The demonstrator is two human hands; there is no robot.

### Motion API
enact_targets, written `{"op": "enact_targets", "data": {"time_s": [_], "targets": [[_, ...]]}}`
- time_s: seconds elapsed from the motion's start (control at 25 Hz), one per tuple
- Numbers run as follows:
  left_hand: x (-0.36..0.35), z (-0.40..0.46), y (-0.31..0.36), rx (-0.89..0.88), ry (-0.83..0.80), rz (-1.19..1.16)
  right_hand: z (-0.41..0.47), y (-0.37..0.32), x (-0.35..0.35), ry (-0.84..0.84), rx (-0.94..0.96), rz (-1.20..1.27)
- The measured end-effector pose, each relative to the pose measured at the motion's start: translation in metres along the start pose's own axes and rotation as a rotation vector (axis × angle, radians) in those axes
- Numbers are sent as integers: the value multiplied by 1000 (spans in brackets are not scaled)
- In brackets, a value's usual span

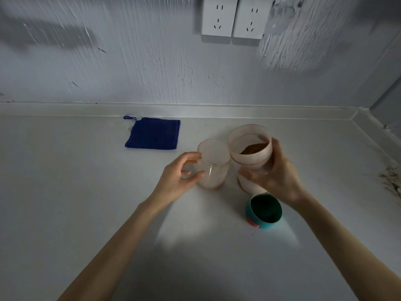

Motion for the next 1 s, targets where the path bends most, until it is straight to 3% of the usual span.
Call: {"op": "enact_targets", "data": {"time_s": [0.12, 0.36, 1.0], "targets": [[-7, 15, -18, 57, 27, 97, 23, -5, 10, 63, 10, -212], [-33, 31, -38, 110, -49, 12, 47, -7, 0, 29, 86, -570], [-37, 38, -49, 26, -57, -30, 58, -34, 5, 33, 231, -965]]}}
Point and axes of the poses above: each hand's wrist, its own z-axis towards the middle knuckle, its own x-axis out of the back of the hand, y = z × x, the point moved 4 cm from there along z, towards the middle knuckle, and after that the axes turned 14 degrees about -x, right-handed, at the moved point
